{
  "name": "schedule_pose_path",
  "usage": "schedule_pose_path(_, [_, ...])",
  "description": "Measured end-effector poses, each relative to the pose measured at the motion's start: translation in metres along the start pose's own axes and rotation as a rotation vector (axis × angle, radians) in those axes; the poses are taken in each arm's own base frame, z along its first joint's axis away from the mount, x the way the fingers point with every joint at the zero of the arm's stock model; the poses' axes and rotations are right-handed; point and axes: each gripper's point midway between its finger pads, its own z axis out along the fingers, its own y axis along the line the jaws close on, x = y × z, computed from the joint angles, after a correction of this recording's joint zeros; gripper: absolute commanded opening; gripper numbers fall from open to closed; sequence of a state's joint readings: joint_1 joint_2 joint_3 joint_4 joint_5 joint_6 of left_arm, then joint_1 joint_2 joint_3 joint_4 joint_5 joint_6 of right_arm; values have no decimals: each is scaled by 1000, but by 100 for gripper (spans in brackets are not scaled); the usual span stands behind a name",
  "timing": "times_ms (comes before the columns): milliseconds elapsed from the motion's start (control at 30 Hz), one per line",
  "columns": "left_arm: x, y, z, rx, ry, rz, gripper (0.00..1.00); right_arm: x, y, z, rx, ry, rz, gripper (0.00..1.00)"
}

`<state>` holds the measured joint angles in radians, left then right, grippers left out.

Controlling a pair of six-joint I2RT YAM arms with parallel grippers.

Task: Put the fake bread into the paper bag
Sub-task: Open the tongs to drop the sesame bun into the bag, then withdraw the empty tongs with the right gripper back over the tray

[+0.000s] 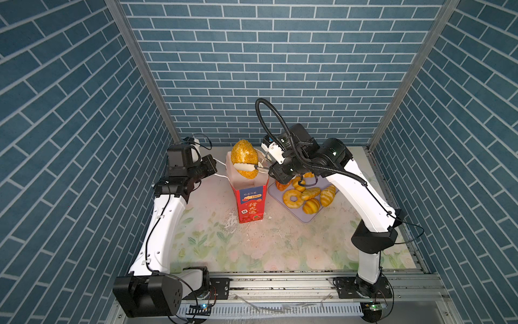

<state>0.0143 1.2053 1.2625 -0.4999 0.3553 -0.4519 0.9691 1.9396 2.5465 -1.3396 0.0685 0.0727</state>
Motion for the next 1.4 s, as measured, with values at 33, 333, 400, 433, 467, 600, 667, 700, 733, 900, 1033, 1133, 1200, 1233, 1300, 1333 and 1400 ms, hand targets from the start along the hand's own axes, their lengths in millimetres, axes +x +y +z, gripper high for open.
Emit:
schedule_pose_path(33, [0, 0, -1, -1, -4, -3, 0, -1, 0, -1, 1, -4, -2, 54])
schedule_pose_path(333, [0, 1, -7, -9, -23, -10, 0, -5, -3, -5, 15, -25, -20, 56])
schedule_pose_path(400, [-1, 1, -7, -9, -24, -12, 0, -6, -4, -6, 22, -28, -24, 55])
schedule_pose_path(433, [-1, 1, -7, -9, -25, -15, 0, -7, -5, -7, 28, -32, -24, 55])
schedule_pose_path(467, [-1, 1, -7, -9, -25, -17, 0, -8, -6, -8, 35, -38, -24, 54])
schedule_pose_path(600, [-2, 1, -7, -9, -31, -24, 0, -15, -17, -22, 67, -87, -10, 52])
schedule_pose_path(667, [-2, 1, -7, -10, -36, -26, 0, -16, -27, -32, 82, -107, 5, 51])
schedule_pose_path(700, [0, 3, -7, -13, -35, -27, 0, -15, -33, -37, 92, -114, 15, 51])
schedule_pose_path(733, [0, 4, -7, -16, -35, -27, 0, -13, -40, -42, 105, -119, 26, 50])
schedule_pose_path(900, [0, 5, -7, -24, -43, -27, 0, 0, -67, -57, 161, -118, 72, 50])
schedule_pose_path(1033, [0, 5, -7, -23, -43, -27, 0, 7, -87, -62, 208, -117, 105, 49])
schedule_pose_path(1133, [0, 5, -7, -23, -43, -27, 0, 14, -102, -64, 241, -112, 132, 49])
schedule_pose_path(1200, [0, 5, -7, -23, -43, -27, 0, 20, -114, -65, 264, -109, 169, 49])
schedule_pose_path(1233, [0, 5, -7, -23, -43, -27, 0, 23, -122, -64, 278, -106, 195, 49])
schedule_pose_path(1300, [0, 5, -7, -23, -42, -27, 0, 30, -138, -63, 307, -100, 249, 49])
schedule_pose_path(1333, [0, 5, -7, -23, -42, -27, 0, 33, -146, -62, 321, -96, 275, 49])
schedule_pose_path(1400, [0, 5, -7, -23, -42, -27, 0, 42, -162, -59, 349, -81, 329, 49])
